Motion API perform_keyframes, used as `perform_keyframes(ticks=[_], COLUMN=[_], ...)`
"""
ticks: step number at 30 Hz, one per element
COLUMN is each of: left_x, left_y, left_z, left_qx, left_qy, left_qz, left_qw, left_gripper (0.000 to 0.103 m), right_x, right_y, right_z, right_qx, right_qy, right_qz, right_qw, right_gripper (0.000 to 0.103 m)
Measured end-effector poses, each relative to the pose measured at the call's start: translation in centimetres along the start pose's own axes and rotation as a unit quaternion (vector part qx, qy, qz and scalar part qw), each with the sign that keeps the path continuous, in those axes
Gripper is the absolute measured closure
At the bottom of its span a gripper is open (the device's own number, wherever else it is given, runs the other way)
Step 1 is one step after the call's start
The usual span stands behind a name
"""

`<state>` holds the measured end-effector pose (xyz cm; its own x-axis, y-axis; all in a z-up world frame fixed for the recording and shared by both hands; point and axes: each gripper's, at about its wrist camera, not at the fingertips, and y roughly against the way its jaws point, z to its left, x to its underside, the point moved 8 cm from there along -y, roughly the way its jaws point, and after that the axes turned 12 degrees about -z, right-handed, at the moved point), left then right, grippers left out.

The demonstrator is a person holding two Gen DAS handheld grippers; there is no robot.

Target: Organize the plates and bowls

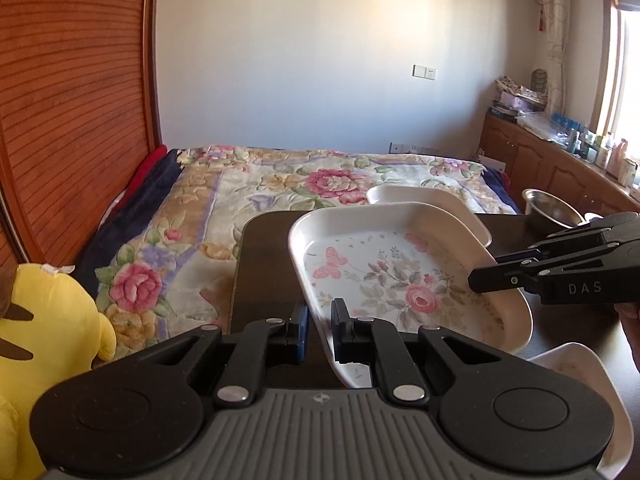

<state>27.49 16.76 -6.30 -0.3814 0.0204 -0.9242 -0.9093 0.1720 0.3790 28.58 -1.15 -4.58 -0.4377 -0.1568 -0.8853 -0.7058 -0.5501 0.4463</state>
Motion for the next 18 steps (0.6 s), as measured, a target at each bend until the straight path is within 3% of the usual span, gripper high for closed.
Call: perform_keyframes(ticks=[18], left_x=[-0.4], left_y=[4.0], left_z=[-8.4], left_qx=[0.041], left_qy=[-0.037], left_qz=[-0.013], left_qw=[0.9984], left_gripper=[0.09], right_x=[1.9], right_y=[7.7], right_z=[-2.9], right_qx=[0.036], right_qy=[-0.018], right_qz=[-0.027], right_qw=[0.999], right_gripper=[0.088])
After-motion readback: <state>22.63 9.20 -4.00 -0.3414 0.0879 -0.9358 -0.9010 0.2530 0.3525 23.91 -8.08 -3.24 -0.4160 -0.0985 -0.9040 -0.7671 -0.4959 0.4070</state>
